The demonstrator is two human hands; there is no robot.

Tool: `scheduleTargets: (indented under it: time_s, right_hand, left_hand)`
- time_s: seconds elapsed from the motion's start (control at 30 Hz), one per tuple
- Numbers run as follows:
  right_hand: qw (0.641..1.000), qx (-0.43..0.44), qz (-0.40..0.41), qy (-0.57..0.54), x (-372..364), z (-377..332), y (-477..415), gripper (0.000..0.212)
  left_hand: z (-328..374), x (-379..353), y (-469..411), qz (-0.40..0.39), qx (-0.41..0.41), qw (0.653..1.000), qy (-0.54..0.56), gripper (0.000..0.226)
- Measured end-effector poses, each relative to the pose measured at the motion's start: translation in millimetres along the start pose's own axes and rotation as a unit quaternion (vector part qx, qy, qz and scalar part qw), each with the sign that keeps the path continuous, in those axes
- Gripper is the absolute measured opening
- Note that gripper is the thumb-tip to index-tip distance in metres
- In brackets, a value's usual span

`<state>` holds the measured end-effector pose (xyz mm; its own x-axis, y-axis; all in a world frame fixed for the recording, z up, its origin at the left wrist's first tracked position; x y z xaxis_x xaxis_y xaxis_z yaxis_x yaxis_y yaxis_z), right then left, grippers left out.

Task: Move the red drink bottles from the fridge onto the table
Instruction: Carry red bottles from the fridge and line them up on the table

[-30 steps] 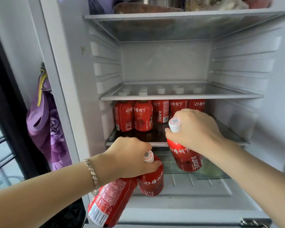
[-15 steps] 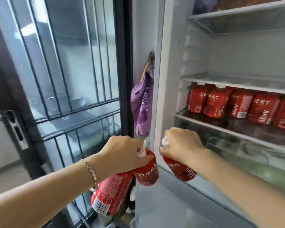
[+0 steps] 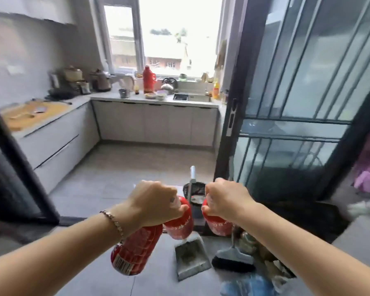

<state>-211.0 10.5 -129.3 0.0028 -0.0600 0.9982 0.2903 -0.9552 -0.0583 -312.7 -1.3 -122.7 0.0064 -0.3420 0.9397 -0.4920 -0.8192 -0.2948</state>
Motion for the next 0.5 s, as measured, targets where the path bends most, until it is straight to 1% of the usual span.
scheduleTargets:
  time_s: [0.1,0.17,0.2,0.23,0.3,0.4,0.47,0.5]
  right_hand:
    - [0.996,0.092,-0.021,-0.002,-16,-120,-29,0.033]
    - [0.992,0.125,-0.022,-0.007,-16,-170,-33,0.034]
    - [0.985,0.168,-0.027,-0.011,-23,-227,-38,0.034]
    - [0.980,0.196,-0.033,0.003,-28,-275,-41,0.033]
    - [0.970,0.240,-0.042,0.014,-31,-345,-42,0.034]
    - [0.949,0.310,-0.048,-0.004,-34,-475,-42,0.034]
    - [0.939,0.341,-0.050,-0.016,-34,-535,-41,0.035]
    - [0.933,0.355,-0.057,-0.027,-36,-569,-38,0.036]
  left_hand:
    - [-87,10,85,0.008,0.088,0.995,-0.052,0.051]
    - [-121,3,122,-0.029,0.129,0.990,-0.058,0.050]
    - [-158,-2,168,-0.058,0.178,0.981,-0.052,0.050]
    - [-186,-1,206,-0.067,0.220,0.972,-0.046,0.050]
    - [-226,3,259,-0.091,0.254,0.961,-0.064,0.051]
    - [-300,11,354,-0.108,0.310,0.941,-0.081,0.052]
    - [-335,16,400,-0.131,0.346,0.925,-0.090,0.052]
    - [-354,20,428,-0.129,0.368,0.916,-0.091,0.052]
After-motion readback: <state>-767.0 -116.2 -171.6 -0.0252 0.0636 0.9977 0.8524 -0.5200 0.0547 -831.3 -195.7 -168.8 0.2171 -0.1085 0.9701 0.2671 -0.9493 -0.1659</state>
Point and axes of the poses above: each hand's wrist, its own y-axis away from the middle knuckle, its own x-axis out of the back of the hand, z = x × y, the point moved 10 cm from there along -y, towards the middle knuckle, and after that the axes turned 4 degrees about z, right-handed, at the moved point
